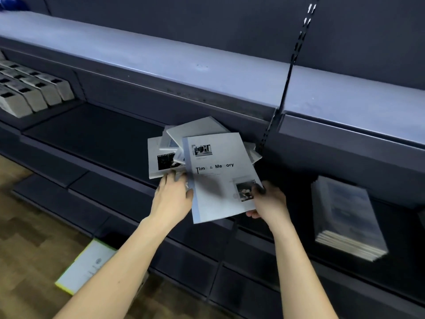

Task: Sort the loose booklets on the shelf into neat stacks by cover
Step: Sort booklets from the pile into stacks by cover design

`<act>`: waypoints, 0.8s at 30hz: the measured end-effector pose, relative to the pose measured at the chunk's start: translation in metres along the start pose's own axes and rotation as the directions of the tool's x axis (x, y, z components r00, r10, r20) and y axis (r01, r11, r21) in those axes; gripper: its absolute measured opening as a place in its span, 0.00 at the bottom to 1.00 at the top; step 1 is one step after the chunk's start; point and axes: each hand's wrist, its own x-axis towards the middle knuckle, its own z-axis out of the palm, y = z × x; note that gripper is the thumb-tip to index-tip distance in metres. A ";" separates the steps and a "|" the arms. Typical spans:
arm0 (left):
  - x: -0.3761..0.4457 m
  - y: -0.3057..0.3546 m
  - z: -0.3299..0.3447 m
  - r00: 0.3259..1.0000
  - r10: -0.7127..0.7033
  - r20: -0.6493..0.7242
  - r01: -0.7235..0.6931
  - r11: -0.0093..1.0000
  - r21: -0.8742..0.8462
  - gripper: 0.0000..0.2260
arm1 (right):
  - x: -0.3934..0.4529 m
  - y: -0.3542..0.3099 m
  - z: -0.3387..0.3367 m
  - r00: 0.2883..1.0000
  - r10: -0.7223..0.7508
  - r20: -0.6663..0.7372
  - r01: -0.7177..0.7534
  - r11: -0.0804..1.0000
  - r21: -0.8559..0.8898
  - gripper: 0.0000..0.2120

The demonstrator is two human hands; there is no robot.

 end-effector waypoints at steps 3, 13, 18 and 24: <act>-0.002 -0.002 -0.006 0.998 0.062 0.003 -0.062 0.998 -0.002 0.17 | -0.016 0.003 0.001 0.994 -0.046 -0.095 0.051 0.997 0.061 0.09; -0.011 -0.005 -0.014 0.972 0.222 0.072 -0.222 0.975 -0.007 0.20 | -0.074 0.030 -0.009 0.933 0.073 -0.352 0.030 0.960 0.279 0.10; -0.024 0.016 -0.006 0.932 0.342 0.116 -0.337 0.939 -0.062 0.21 | -0.107 0.051 -0.025 0.870 0.134 -0.474 0.011 0.957 0.290 0.12; -0.050 0.058 0.012 0.860 0.458 0.223 -0.450 0.888 -0.091 0.23 | -0.153 0.075 -0.055 0.793 0.201 -0.576 0.003 0.943 0.332 0.12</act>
